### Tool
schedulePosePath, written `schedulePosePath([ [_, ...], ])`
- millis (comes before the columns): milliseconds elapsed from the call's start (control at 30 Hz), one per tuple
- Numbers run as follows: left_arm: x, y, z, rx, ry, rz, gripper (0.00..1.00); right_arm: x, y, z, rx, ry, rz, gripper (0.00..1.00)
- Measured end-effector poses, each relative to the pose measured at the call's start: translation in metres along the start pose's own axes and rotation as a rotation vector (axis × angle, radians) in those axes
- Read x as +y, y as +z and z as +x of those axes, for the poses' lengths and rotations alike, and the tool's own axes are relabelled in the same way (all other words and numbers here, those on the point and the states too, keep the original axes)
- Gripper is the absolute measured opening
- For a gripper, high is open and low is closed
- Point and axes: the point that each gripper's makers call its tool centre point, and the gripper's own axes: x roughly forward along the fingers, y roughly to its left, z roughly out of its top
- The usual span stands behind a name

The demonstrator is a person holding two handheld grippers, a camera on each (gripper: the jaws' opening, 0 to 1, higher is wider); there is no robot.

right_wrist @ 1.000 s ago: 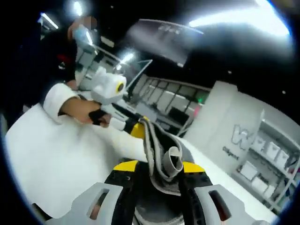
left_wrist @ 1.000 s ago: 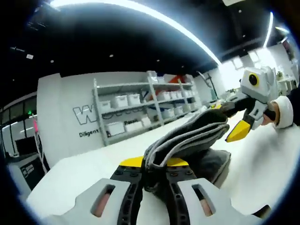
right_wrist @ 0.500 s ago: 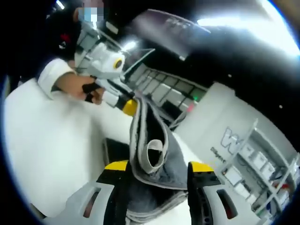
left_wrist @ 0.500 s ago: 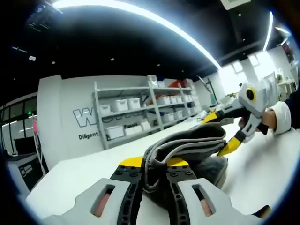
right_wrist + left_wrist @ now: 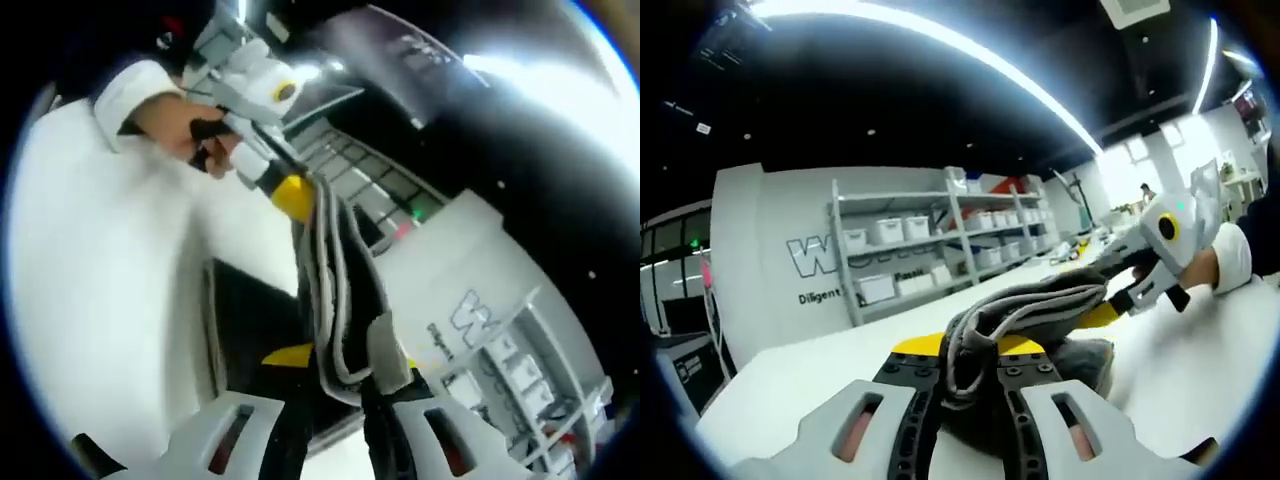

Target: Open the folded towel by lifting each exposed corner and separating the folded layers until the towel lies flat within the target outline without major curled edges

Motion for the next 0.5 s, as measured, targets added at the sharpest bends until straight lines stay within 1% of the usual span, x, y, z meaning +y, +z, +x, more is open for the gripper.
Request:
schedulePosePath([
  [100, 0.001, 0.000, -0.002, 0.006, 0.000, 0.025, 0.18, -0.004, 0.005, -0.003, -0.018, -0.011, 0.000, 0.07],
  [167, 0.003, -0.001, -0.002, 0.017, 0.012, 0.054, 0.23, -0.004, 0.009, -0.005, -0.037, 0.001, 0.048, 0.06],
  [233, 0.005, -0.002, -0.002, 0.021, 0.018, 0.064, 0.30, -0.007, 0.013, -0.007, -0.067, 0.003, 0.096, 0.05],
  [300, 0.009, -0.004, -0.001, 0.020, 0.020, 0.065, 0.34, -0.011, 0.017, -0.011, -0.092, 0.006, 0.127, 0.04],
  [367, 0.008, -0.005, -0.001, 0.014, 0.007, 0.041, 0.36, -0.015, 0.020, -0.014, -0.108, 0.015, 0.158, 0.04],
  [433, 0.006, -0.005, 0.000, 0.008, -0.007, 0.031, 0.40, -0.022, 0.022, -0.017, -0.128, 0.005, 0.204, 0.04],
  [500, -0.001, -0.007, 0.002, 0.012, -0.039, 0.048, 0.42, -0.027, 0.024, -0.021, -0.144, 0.006, 0.245, 0.03],
])
